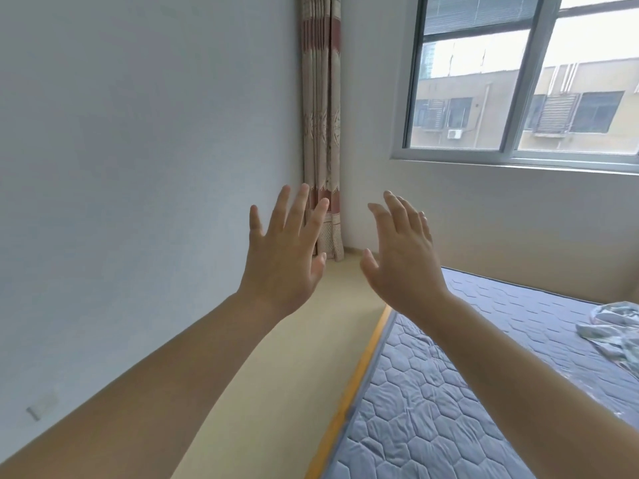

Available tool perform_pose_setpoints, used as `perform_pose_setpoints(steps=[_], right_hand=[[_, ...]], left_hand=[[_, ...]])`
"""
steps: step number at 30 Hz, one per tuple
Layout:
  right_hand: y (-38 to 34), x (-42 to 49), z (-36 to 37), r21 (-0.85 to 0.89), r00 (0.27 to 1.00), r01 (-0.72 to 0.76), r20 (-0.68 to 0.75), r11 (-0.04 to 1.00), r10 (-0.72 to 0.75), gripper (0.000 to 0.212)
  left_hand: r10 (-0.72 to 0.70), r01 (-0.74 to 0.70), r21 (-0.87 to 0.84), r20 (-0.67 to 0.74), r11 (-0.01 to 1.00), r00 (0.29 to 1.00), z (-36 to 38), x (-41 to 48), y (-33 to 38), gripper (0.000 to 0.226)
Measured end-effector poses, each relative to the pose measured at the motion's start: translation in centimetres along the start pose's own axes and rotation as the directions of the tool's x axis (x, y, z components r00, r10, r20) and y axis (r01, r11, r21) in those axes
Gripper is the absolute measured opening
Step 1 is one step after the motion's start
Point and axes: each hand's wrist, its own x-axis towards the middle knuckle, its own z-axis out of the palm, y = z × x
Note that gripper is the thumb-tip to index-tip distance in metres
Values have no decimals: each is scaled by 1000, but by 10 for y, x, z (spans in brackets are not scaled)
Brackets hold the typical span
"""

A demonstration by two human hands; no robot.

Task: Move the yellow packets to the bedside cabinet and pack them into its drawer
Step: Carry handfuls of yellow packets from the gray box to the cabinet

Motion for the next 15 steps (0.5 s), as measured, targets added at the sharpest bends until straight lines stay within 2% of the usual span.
perform_pose_setpoints(steps=[5, 11, 15], right_hand=[[-73, 44, 65, -27, 999, -32, -18, 999, 31, 63], [-174, 114, 154, -97, 988, -139, -76, 985, 132, 62], [-233, 172, 212, -81, 981, -193, -40, 978, 191, 63]], left_hand=[[22, -23, -33, -39, 999, 999, 42, 11, -103, 74], [133, -140, -75, -95, 987, 987, 87, 37, -242, 75], [142, -156, -120, -119, 980, 983, 116, 52, -331, 72]])
